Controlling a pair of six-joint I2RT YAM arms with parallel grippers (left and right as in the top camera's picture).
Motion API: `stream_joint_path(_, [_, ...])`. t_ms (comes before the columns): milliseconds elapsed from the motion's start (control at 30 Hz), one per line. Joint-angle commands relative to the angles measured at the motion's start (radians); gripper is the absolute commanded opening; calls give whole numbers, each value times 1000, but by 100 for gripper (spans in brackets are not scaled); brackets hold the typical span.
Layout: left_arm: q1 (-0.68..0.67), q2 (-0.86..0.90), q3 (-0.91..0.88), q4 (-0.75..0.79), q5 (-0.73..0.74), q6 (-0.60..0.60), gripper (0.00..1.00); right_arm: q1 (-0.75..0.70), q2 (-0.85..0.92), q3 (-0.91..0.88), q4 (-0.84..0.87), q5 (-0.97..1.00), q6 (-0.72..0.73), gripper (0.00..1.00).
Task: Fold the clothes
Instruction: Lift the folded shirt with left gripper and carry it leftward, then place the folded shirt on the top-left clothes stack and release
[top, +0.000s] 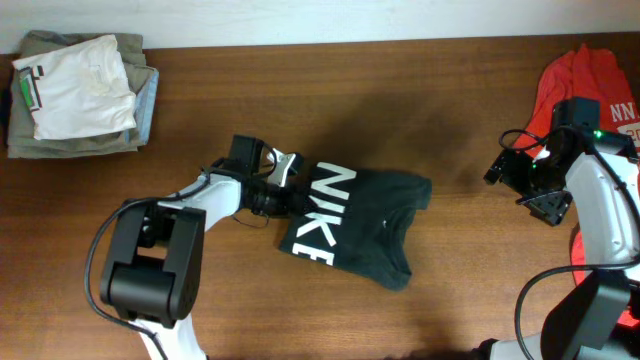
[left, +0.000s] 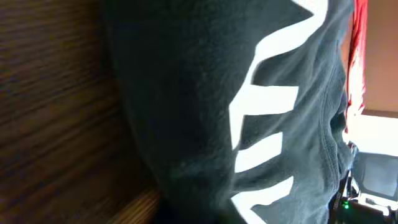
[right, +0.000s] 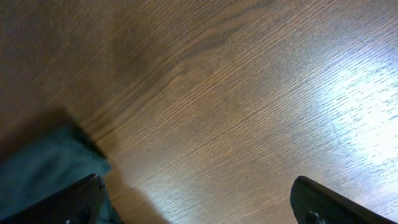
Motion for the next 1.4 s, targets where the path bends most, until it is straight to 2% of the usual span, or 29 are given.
stream_joint_path(0, [3, 11, 5, 25, -58, 16, 1, -2, -17, 13, -1, 8, 0, 99])
stream_joint_path(100, [56, 11, 95, -9, -217, 27, 1, -2, -17, 13, -1, 8, 0, 99])
stream_joint_path(133, [91, 11, 164, -38, -244, 109, 1, -2, -17, 13, -1, 8, 0, 99])
stream_joint_path(233, [176, 11, 334, -45, -505, 148, 1, -2, -17, 13, -1, 8, 0, 99])
stream_joint_path(333, [230, 11, 387, 48, -722, 203, 1, -2, -17, 13, -1, 8, 0, 99])
stream_joint_path(367, [256, 11, 388, 85, -731, 235, 1, -2, -17, 13, -1, 8, 0, 99])
stream_joint_path(533, [427, 11, 388, 253, -787, 242, 1, -2, -17, 13, -1, 8, 0, 98])
stream_joint_path(567, [470, 11, 388, 313, -786, 242, 4, -2, -17, 13, -1, 8, 0, 99])
stream_joint_path(667, [528, 11, 459, 336, -770, 241, 5, -2, -17, 13, -1, 8, 0, 99])
stream_joint_path(767, [560, 11, 537, 337, -772, 230, 6, -2, -17, 13, -1, 8, 0, 99])
stream_joint_path(900, [621, 11, 557, 377, -779, 230, 8, -2, -17, 13, -1, 8, 0, 99])
stream_joint_path(967, [647, 11, 557, 401, -855, 164, 8, -2, -17, 13, -1, 8, 0, 99])
stream_joint_path(1033, [658, 11, 557, 415, -857, 73, 8, -2, -17, 13, -1, 8, 0, 99])
stream_joint_path(1133, [653, 11, 564, 455, -861, 71, 8, -2, -17, 13, -1, 8, 0, 99])
stream_joint_path(1200, [664, 15, 564, 477, -922, 74, 8, -2, -17, 13, -1, 8, 0, 99])
stream_joint_path(1333, [695, 132, 564, 517, -977, 80, 8, -2, -17, 13, -1, 8, 0, 99])
stream_joint_path(1367, [709, 156, 564, 540, -1007, 128, 8, -2, -17, 13, -1, 8, 0, 99])
